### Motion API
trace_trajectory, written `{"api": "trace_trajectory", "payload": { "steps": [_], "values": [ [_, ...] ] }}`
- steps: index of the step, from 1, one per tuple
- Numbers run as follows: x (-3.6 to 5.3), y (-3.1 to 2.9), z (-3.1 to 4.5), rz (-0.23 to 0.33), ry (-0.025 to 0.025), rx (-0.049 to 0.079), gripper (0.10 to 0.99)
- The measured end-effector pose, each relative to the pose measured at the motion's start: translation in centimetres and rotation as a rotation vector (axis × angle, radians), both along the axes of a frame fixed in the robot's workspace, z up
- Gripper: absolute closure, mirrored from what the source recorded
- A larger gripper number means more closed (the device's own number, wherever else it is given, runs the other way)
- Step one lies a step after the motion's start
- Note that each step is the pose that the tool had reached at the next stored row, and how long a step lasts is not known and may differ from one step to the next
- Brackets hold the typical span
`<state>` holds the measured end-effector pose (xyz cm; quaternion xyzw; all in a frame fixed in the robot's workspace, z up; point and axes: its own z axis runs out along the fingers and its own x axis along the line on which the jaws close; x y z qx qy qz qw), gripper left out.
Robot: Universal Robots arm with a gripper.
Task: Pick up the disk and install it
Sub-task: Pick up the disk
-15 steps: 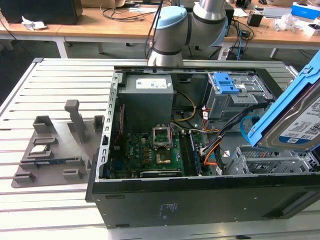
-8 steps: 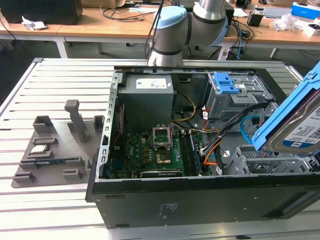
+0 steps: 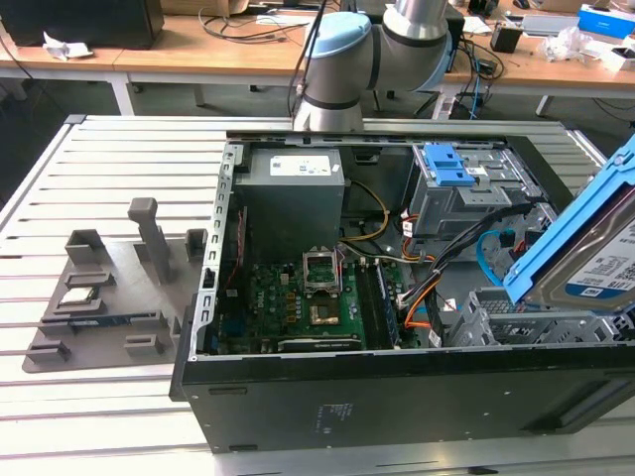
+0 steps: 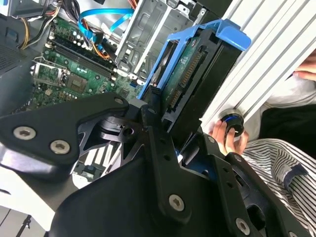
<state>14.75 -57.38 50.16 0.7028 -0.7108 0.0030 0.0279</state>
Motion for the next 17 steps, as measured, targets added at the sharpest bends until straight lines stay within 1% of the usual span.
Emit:
{"api": "trace_trajectory", "payload": {
  "steps": [3,6,11,12,13,14,15,16,17],
  "values": [
    [0.12,0.00,-0.32,0.000,0.0010,-0.002,0.722],
    [0.18,0.00,-0.95,0.000,0.0019,-0.002,0.722],
    [0.20,0.00,-1.46,0.000,0.0025,-0.002,0.722],
    [0.20,0.00,-1.64,0.000,0.0028,-0.002,0.722],
    [0.21,0.00,-1.83,0.000,0.0035,0.002,0.722],
    [0.24,0.00,-1.90,0.000,0.0038,0.008,0.722],
    [0.27,0.00,-1.93,0.000,0.0039,0.035,0.722],
    [0.36,0.00,-1.95,0.000,0.0041,0.081,0.722],
    [0.44,0.00,-2.01,0.000,0.0045,0.089,0.722]
  ]
}}
